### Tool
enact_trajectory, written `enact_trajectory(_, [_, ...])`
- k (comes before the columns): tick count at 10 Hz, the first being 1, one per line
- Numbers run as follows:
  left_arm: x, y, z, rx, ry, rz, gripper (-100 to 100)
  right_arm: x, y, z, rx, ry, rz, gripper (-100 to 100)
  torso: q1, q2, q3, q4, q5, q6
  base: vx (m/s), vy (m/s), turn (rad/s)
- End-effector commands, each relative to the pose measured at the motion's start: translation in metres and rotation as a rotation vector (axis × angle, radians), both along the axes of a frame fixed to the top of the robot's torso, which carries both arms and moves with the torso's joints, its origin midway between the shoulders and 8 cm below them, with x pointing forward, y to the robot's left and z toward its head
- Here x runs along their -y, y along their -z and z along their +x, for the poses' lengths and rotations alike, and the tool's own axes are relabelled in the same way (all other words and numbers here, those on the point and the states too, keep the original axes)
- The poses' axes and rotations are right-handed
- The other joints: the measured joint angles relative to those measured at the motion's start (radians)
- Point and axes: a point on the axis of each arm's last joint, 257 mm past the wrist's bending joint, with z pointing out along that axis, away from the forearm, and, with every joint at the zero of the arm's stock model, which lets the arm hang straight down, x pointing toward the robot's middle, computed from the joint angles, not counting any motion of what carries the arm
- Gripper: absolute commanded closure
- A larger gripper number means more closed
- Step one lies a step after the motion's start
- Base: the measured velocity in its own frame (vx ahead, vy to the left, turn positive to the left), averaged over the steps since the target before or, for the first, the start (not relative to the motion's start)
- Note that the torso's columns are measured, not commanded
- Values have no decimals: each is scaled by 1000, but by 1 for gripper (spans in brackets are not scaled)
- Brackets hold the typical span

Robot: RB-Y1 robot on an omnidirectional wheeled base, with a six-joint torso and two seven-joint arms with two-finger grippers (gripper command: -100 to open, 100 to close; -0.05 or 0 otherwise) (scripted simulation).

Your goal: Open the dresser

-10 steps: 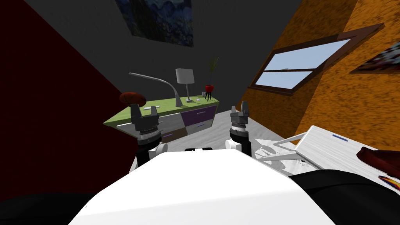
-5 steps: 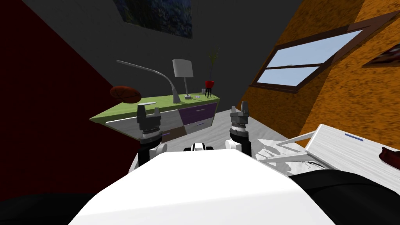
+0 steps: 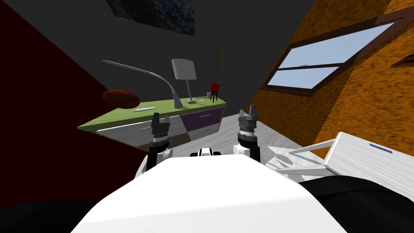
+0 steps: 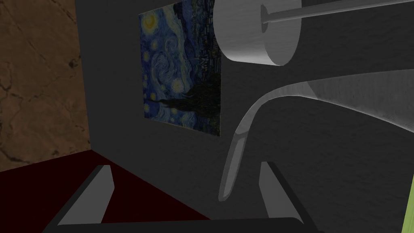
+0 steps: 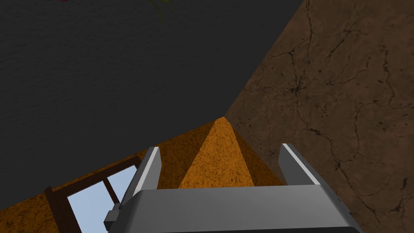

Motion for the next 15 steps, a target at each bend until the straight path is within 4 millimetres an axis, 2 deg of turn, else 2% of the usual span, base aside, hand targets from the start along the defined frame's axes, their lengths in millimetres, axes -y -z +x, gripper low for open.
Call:
enact_trajectory(1, [-6, 29, 11, -63, -12, -1, -100, 0, 0, 0, 0, 0, 0, 0, -2, 0, 0, 0, 0, 0, 93, -104, 15])
enact_trajectory(7, [-24, 89, 32, -192, -39, -5, -100, 0, 0, 0, 0, 0, 0, 0, -1, -1, 0, 0, 0, 0, 98, -97, 14])
enact_trajectory(15, [-47, 160, 46, -343, -78, -16, -100, 0, 0, 0, 0, 0, 0, 0, 0, -2, -1, 0, 0, 0, 79, -90, 12])
